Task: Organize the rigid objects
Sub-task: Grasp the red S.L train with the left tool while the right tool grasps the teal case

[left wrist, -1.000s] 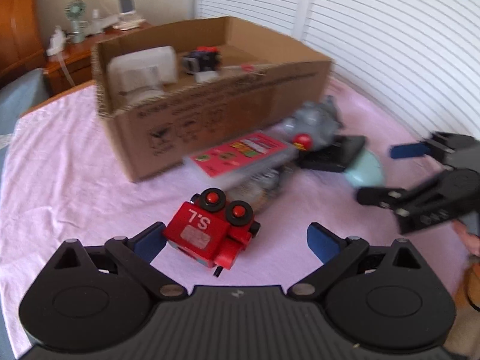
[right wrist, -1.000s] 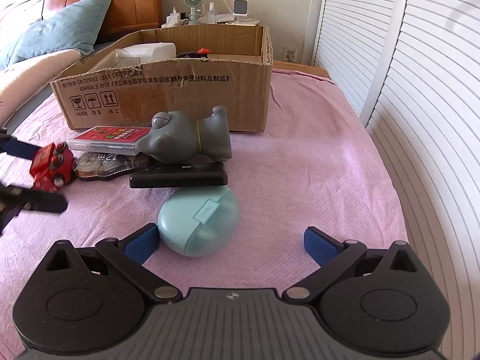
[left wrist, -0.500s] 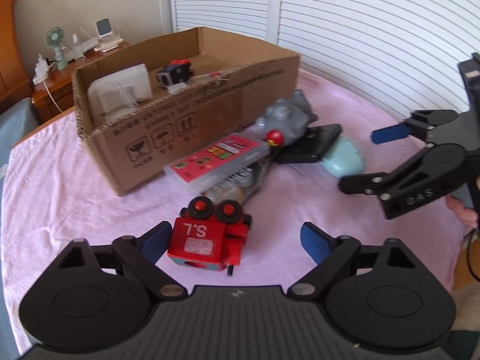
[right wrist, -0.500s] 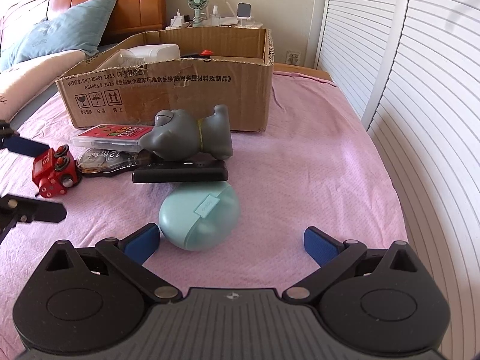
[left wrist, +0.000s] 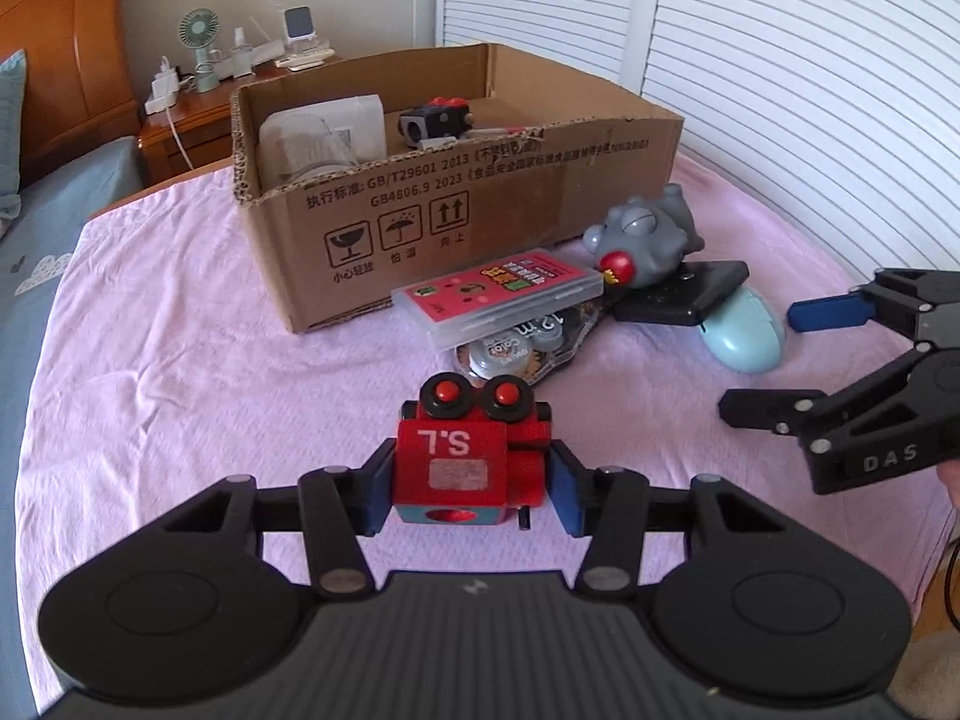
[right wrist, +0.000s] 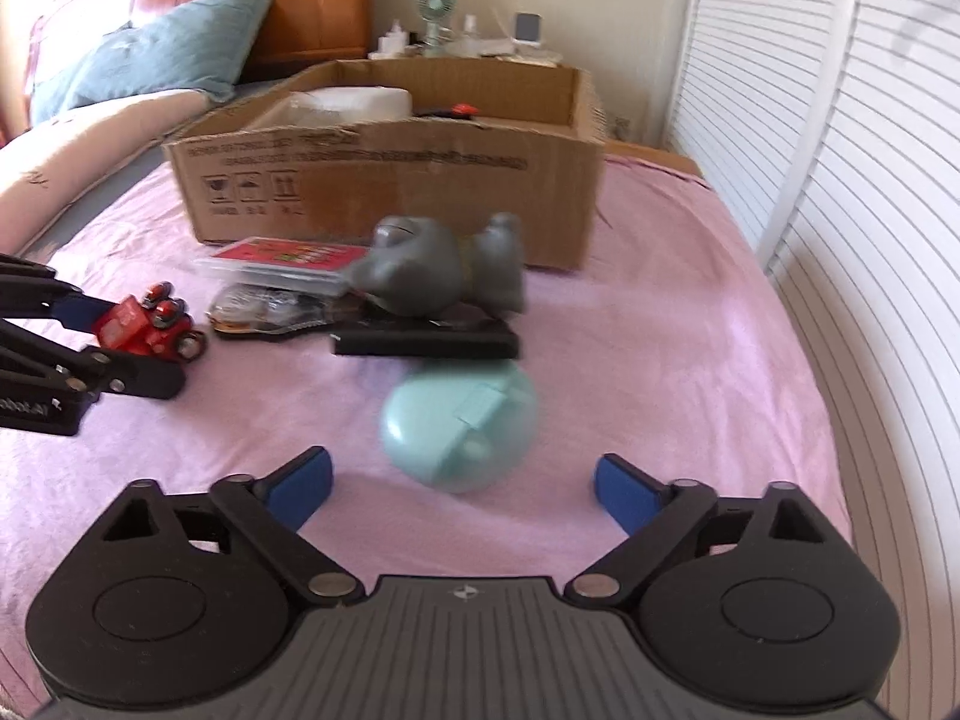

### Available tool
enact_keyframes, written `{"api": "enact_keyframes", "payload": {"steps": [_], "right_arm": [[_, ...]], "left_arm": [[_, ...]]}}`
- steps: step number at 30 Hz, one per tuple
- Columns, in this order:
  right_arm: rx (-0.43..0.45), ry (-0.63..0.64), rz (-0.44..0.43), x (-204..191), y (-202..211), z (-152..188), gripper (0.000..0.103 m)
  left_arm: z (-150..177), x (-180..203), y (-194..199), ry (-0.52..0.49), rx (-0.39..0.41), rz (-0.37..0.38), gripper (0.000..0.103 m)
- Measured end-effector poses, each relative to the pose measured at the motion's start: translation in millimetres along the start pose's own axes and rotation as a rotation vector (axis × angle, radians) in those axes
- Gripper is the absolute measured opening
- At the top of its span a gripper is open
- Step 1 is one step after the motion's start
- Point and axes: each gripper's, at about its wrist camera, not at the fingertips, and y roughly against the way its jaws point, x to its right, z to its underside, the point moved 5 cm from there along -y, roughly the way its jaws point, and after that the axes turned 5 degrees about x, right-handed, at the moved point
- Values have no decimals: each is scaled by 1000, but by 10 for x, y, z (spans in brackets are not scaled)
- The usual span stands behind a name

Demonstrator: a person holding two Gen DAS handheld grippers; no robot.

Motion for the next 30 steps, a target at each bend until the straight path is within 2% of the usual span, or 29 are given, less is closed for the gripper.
{"api": "enact_keyframes", "payload": {"steps": [1, 3, 8, 12, 18, 22, 30], "right_arm": [[7, 2, -5, -22, -3, -20, 85], [15, 10, -15, -61, -27, -60, 79], [27, 13, -13, -90, -90, -132, 72], [34, 3, 4, -58, -110, -163, 59], [16, 15, -21, -26, 2, -78, 59], [4, 13, -16, -11, 57, -40, 59], [-4, 1, 3, -20, 45, -54, 60]], "left_arm": [[1, -2, 1, 3, 1, -1, 50], [-5, -4, -5, 4, 1, -3, 50], [-2, -1, -2, 0, 5, -4, 50], [-7, 4, -8, 2, 5, -8, 50], [32, 58, 49, 4, -10, 10, 50], [50, 83, 42, -27, 2, -13, 55], [19, 85, 11, -19, -6, -31, 56]]}}
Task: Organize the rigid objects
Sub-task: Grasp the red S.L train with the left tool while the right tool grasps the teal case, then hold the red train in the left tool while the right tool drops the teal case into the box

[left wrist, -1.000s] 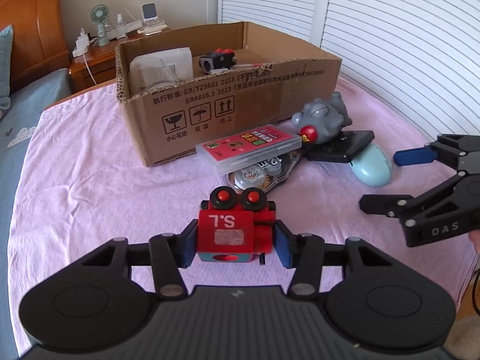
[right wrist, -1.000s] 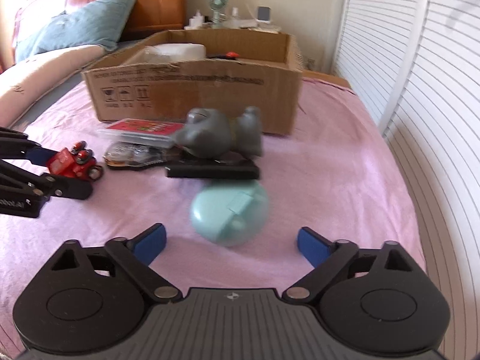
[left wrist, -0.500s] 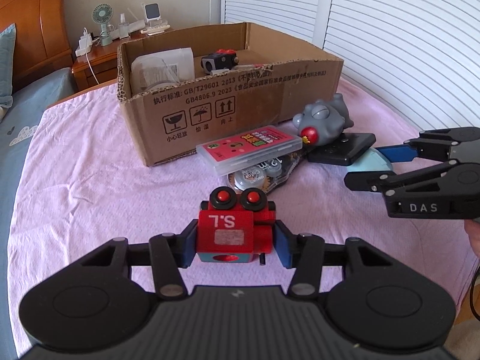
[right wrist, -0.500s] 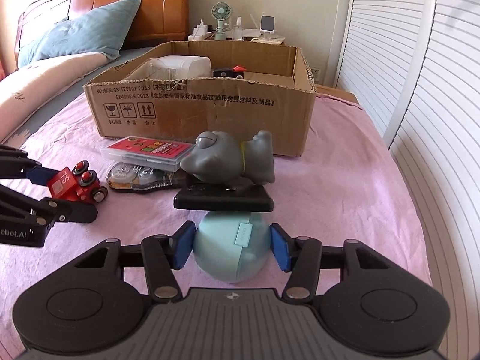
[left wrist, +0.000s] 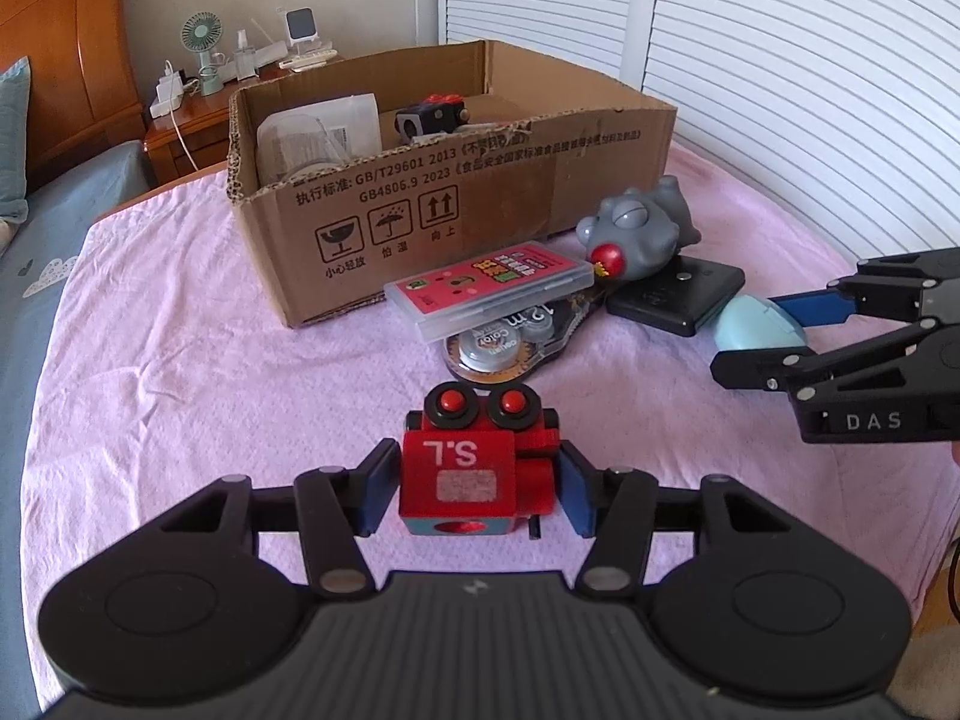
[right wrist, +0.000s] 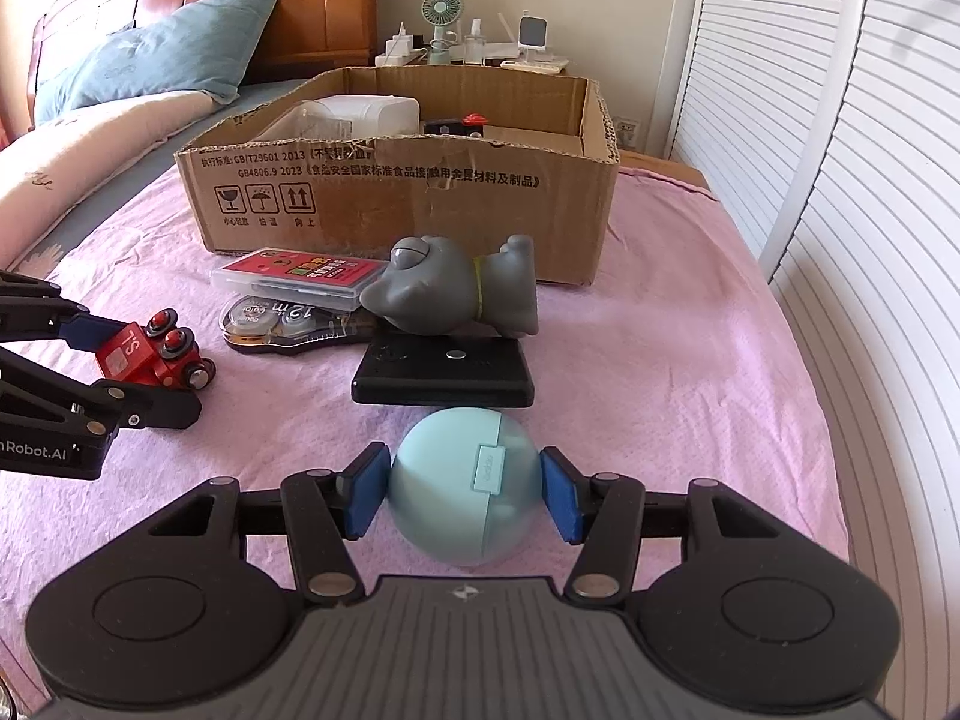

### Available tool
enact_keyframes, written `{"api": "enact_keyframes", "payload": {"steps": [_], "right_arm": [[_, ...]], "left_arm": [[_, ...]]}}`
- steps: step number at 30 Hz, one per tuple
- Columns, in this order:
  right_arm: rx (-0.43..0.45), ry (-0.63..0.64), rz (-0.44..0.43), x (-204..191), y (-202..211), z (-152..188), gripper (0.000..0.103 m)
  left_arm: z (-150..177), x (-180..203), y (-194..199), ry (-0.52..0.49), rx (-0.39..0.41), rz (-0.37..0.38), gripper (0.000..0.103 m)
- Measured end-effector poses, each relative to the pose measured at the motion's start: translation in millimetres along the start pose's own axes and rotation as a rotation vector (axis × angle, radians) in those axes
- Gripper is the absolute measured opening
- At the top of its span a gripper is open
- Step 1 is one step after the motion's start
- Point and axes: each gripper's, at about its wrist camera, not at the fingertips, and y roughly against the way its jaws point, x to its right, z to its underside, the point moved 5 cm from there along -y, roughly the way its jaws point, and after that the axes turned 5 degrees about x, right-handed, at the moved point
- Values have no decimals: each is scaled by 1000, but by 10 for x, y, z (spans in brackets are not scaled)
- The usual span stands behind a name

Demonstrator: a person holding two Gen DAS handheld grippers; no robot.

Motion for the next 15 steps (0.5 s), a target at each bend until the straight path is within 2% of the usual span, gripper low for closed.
{"api": "enact_keyframes", "payload": {"steps": [3, 15], "right_arm": [[-7, 3, 3, -4, 3, -6, 59], [-55, 13, -44, 77, 145, 66, 58]], "left_arm": [[1, -2, 3, 15, -4, 5, 50], [34, -68, 117, 8, -46, 13, 50]]}}
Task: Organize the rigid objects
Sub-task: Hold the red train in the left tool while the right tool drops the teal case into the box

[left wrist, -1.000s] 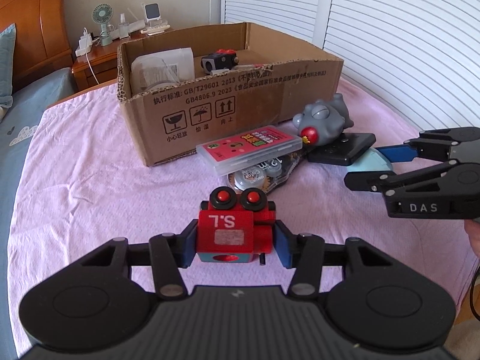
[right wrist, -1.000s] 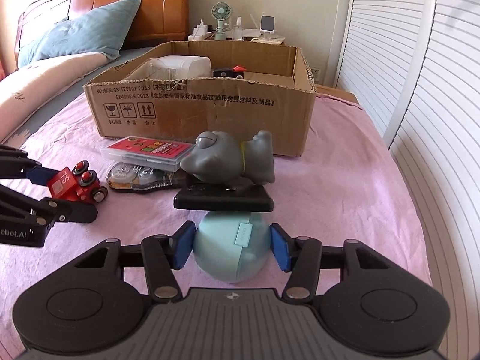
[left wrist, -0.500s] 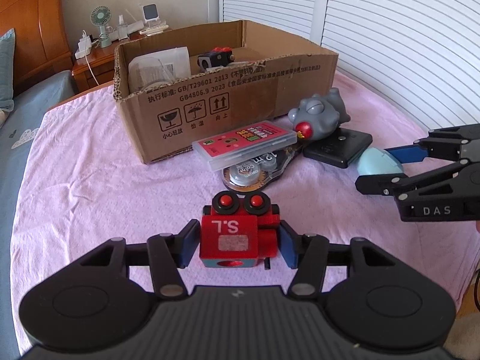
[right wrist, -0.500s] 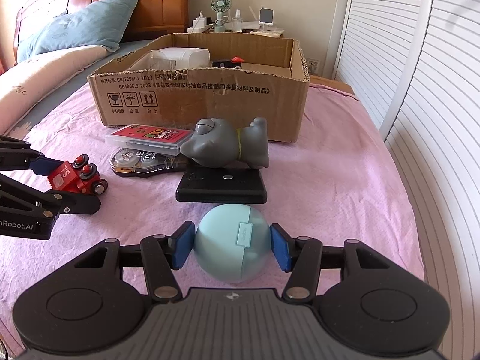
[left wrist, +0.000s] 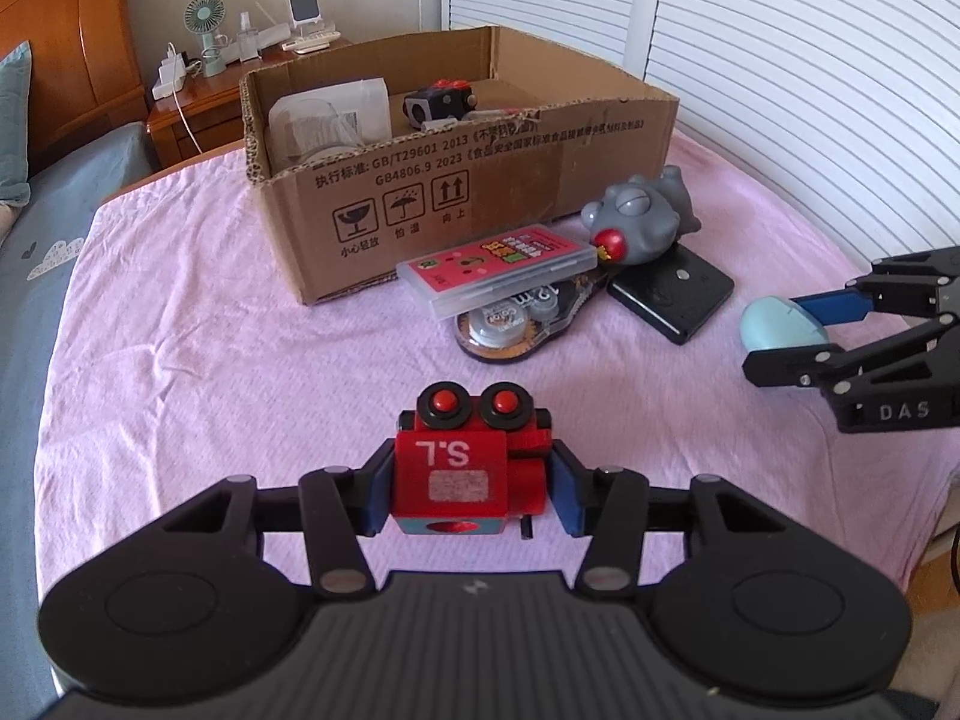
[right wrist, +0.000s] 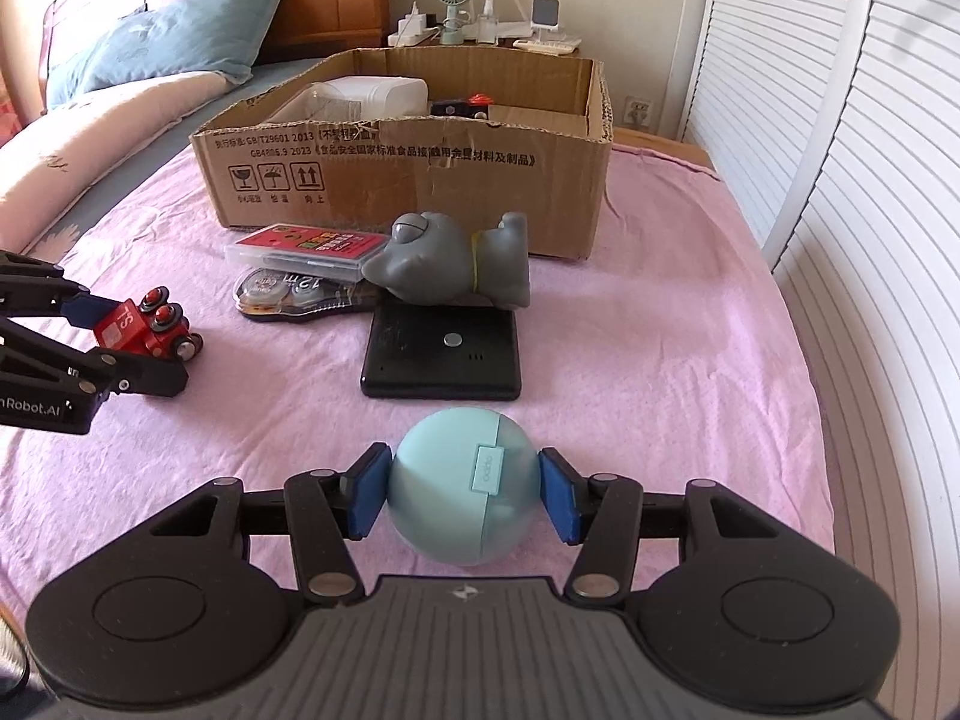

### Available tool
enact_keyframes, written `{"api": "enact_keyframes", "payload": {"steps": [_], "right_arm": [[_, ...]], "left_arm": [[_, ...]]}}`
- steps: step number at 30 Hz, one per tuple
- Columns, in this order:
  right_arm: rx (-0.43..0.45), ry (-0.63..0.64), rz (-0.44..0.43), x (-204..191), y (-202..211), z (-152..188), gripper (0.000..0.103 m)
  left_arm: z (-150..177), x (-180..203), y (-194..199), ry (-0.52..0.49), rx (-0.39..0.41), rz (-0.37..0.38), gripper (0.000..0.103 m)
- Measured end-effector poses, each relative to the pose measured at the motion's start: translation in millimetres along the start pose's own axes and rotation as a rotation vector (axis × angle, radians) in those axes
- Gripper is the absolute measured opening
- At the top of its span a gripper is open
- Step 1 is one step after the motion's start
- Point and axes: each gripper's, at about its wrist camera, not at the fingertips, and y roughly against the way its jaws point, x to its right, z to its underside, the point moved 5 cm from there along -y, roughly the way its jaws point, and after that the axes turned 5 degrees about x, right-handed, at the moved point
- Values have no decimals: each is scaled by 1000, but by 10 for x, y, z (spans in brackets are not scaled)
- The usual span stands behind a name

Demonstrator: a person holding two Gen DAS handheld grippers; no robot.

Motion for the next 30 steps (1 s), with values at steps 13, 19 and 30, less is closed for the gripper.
{"api": "enact_keyframes", "payload": {"steps": [13, 19, 30], "right_arm": [[71, 77, -32, 68, 211, -464, 58], [137, 86, -37, 183, 180, -947, 58], [139, 93, 12, 370, -515, -1688, 58]], "left_arm": [[-82, -116, 223, -16, -9, 18, 50], [-136, -188, 301, -11, 1, 14, 50], [-212, -322, 398, 14, 37, -18, 50]]}}
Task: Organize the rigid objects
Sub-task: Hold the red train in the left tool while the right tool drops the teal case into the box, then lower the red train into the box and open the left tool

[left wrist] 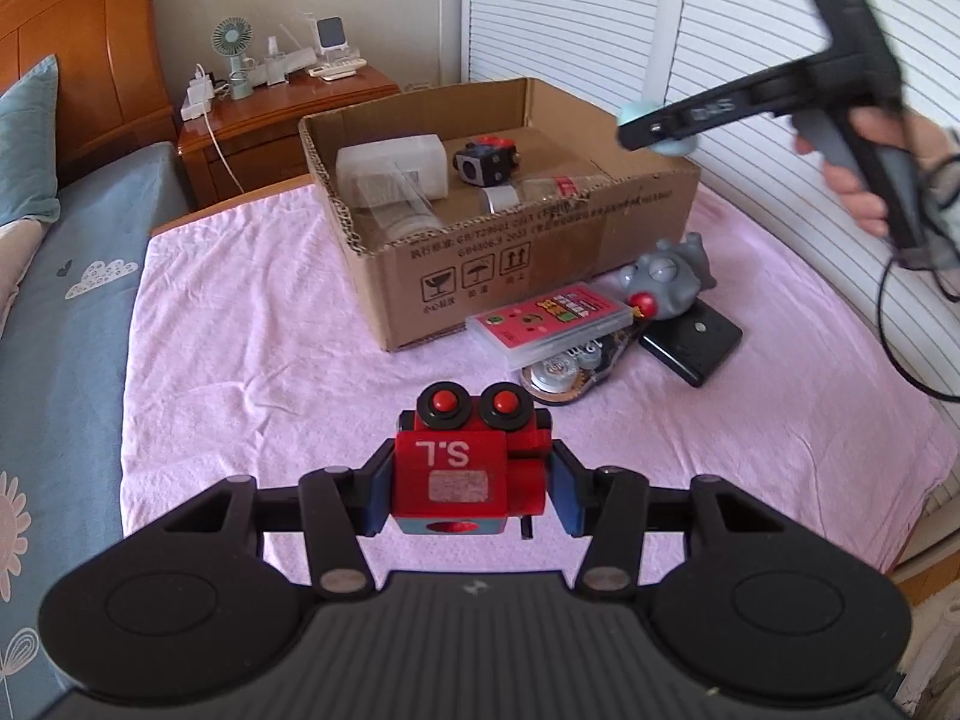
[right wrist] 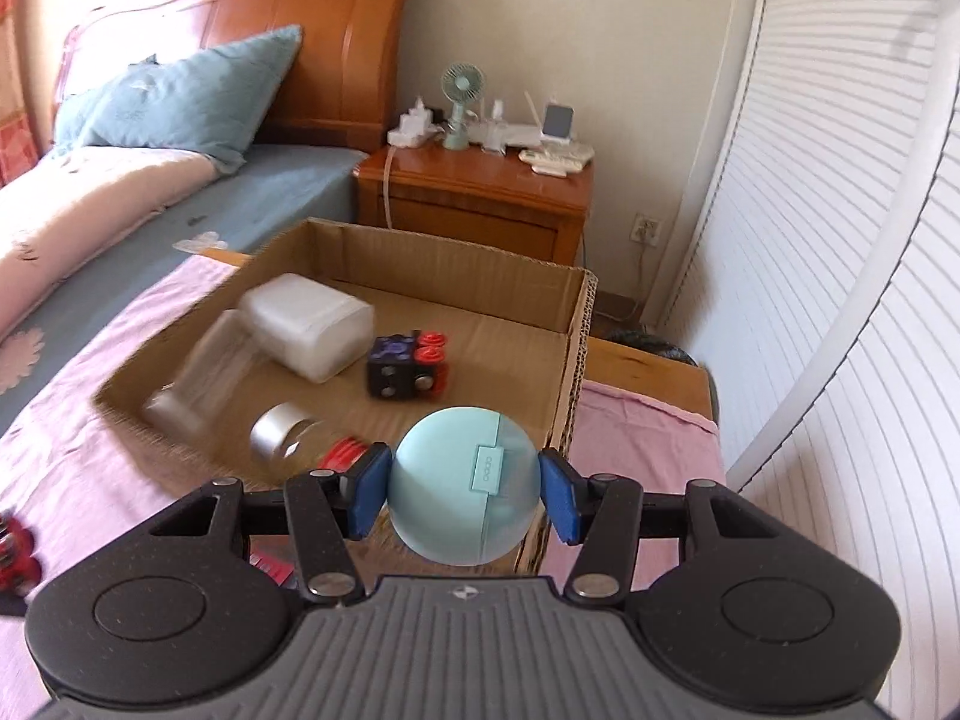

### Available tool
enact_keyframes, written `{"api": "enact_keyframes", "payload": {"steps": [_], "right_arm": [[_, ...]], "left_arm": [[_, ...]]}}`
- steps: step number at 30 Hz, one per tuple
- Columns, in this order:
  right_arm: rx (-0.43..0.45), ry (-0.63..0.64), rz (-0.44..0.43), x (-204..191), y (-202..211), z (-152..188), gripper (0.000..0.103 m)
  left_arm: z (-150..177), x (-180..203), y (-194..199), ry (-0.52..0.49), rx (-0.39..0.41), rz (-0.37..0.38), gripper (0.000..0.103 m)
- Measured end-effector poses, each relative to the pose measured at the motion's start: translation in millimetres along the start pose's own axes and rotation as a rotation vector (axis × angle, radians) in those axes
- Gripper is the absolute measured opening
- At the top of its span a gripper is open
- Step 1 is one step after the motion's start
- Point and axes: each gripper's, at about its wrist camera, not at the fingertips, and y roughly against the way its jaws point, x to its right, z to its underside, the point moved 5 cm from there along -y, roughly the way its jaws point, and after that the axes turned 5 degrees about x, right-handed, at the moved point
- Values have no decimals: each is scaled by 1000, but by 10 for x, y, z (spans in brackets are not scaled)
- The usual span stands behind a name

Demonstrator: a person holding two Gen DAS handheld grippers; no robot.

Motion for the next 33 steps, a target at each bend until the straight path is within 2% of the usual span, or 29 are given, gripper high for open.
{"api": "enact_keyframes", "payload": {"steps": [3, 5, 7, 9, 13, 21, 27, 33], "right_arm": [[-20, -12, 30, 40, -184, 23, 58], [-16, -34, 40, 78, -241, 26, 64], [-7, -75, 34, 113, -223, 33, 95], [34, -97, 21, 123, -131, 44, 103], [9, -108, 15, 96, 45, 114, 103], [-103, -110, 31, -40, 419, 439, 103], [-133, -134, 64, -113, 648, 707, 103], [-130, -165, 32, -180, 786, 906, 103]], "left_arm": [[-3, -22, -2, 4, 0, -5, 50], [-2, -40, -13, 11, -4, -6, 50], [-7, -53, -26, 16, -8, -6, 50], [-21, -51, -35, 18, -11, -4, 50], [-87, -16, -40, 9, -10, -2, 50], [-407, 135, -53, -29, 6, 8, 50], [-798, 281, -160, -57, 20, 27, 50], [-1292, 442, -433, -69, 15, 54, 50]]}}
